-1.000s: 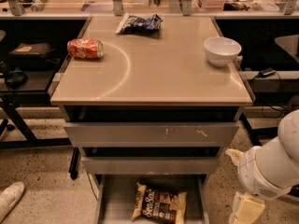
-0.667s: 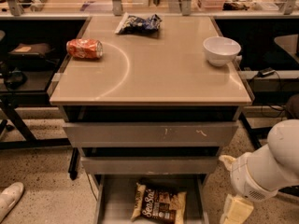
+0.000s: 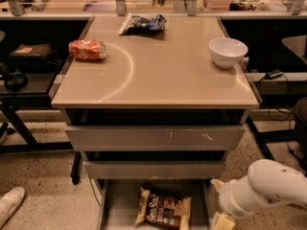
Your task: Pick brown chip bag from bottom drawer and place on counter
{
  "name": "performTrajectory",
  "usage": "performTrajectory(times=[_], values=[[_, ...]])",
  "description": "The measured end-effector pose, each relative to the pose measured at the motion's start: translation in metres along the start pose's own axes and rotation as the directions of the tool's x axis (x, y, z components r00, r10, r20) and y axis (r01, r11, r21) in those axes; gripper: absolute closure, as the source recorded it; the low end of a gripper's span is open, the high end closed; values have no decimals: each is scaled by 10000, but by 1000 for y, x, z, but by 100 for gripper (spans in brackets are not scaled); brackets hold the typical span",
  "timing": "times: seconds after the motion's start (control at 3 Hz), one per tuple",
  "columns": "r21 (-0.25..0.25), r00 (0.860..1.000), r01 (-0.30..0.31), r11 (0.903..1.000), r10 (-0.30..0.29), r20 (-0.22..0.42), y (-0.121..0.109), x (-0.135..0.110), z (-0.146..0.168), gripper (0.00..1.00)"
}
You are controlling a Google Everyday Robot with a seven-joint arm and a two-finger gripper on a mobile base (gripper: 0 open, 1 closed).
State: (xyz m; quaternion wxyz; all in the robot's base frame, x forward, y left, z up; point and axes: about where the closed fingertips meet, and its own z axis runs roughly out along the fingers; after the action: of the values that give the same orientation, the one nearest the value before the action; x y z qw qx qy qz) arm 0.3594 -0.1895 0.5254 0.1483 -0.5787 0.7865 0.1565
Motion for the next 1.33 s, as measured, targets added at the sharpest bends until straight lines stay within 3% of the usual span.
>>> performTrajectory(times=[0.33, 1.0, 1.33], values=[[-444, 9963, 114, 9989, -76, 852, -12, 15, 69, 0], [-423, 9945, 213, 9989, -168, 1033, -12, 15, 78, 0], [-82, 9910, 562, 9984, -547, 1222, -38, 33, 122, 0]])
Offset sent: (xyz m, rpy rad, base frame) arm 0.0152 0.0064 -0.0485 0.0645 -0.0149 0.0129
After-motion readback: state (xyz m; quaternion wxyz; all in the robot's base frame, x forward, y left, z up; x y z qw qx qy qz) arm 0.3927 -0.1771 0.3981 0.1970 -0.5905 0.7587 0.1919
